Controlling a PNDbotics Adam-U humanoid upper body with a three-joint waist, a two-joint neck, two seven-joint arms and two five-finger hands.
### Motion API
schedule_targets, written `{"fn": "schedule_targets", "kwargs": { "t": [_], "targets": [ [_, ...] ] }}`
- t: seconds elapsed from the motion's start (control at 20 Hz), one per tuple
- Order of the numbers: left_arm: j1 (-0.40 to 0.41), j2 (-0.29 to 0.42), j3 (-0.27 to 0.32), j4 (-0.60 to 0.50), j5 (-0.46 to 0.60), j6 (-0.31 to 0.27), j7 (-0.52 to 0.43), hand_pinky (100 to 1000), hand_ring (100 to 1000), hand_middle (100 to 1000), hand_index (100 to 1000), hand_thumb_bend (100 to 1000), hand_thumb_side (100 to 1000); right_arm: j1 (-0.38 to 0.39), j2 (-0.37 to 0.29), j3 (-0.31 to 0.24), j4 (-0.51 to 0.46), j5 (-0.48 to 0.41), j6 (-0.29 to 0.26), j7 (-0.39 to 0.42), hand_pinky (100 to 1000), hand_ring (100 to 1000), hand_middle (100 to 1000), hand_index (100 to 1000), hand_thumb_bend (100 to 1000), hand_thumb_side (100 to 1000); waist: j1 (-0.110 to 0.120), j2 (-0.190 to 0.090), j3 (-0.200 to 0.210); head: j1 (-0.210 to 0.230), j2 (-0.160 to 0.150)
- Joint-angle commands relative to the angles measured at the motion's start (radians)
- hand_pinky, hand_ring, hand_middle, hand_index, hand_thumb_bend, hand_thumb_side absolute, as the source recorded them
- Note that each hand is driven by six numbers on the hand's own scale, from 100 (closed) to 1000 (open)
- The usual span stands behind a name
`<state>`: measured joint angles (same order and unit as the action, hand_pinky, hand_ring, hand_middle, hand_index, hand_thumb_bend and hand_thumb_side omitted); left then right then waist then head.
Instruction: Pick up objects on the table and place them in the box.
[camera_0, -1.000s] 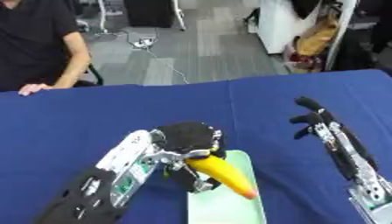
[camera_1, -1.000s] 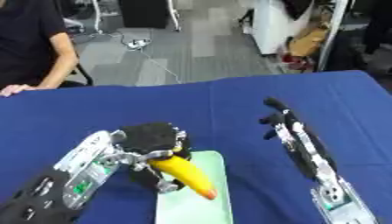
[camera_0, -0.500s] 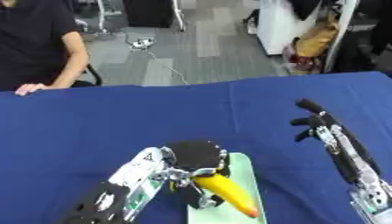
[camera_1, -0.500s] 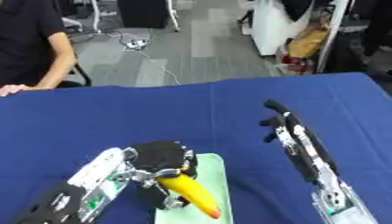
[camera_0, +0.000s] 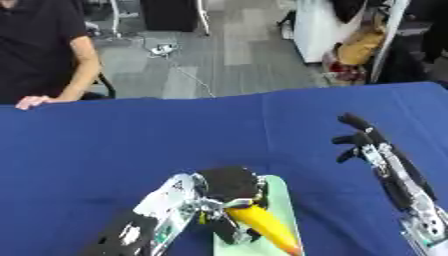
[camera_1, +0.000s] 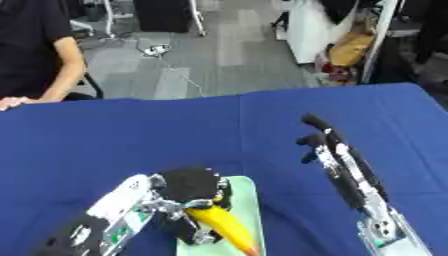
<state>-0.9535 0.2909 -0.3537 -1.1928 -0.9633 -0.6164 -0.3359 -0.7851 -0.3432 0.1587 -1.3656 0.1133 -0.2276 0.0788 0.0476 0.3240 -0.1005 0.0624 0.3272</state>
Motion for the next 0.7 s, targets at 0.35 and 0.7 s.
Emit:
{"fn": "schedule_targets", "kwargs": {
  "t": [0.35, 0.7],
  "targets": [
    [-0.018, 0.0, 0.001, -0.012, -0.001, -0.073, 0.006, 525, 616, 658, 767, 100, 618, -0.022, -0.01, -0.003, -0.019, -0.002, -0.001, 0.002, 572, 760, 937, 997, 113, 1000, -0.004, -0.018, -0.001, 0.007, -0.015],
    [-0.016, 0.0, 0.004, -0.006, -0.004, -0.087, 0.006, 562, 662, 705, 779, 100, 617, -0.02, -0.011, -0.004, -0.019, -0.002, -0.001, 0.002, 572, 760, 936, 997, 112, 1000, -0.003, -0.019, 0.0, 0.006, -0.014]
  ]
}}
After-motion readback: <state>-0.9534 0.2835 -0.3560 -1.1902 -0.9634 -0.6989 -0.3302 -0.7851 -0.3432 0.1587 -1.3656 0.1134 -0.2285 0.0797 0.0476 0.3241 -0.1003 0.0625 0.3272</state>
